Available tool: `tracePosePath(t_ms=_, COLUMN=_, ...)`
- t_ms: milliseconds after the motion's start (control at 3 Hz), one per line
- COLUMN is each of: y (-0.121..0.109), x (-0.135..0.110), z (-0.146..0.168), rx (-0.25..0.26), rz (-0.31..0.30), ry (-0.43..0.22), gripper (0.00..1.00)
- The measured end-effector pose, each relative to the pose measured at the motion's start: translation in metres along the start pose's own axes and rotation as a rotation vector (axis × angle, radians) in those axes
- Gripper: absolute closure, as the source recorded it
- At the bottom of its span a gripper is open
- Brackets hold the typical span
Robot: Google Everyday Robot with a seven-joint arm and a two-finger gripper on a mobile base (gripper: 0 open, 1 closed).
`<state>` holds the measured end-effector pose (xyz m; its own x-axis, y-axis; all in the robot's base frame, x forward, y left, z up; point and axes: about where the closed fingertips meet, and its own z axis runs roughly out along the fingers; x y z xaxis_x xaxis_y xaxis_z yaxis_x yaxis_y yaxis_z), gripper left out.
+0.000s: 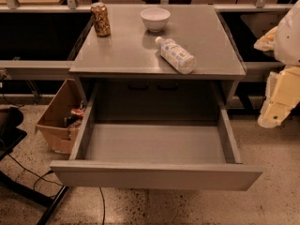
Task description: Close top drawer
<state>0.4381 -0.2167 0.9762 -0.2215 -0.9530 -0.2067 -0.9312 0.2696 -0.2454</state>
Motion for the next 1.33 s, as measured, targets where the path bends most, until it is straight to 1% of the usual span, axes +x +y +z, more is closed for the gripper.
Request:
tracePosePath(t_ms=333, y=0.000, x=0.000, z=0.000, rx=0.000, rz=0.000, ry=0.000, gripper=0.00)
tracePosePath(t_ms=667, y=0.011, x=0.009, z=0.014, rx=-0.007, rz=0.011, ry=0.008, gripper=0.14)
tracePosePath(t_ms=1000, y=0.054, x=0.039, z=0.053, rx=0.042, rz=0.065, ry=0.010, gripper=0.45)
tracePosePath(t_ms=1333, y=0.087, x=0.061, z=0.095, rx=0.070, rz=0.092, ry=0.059, gripper=0.68)
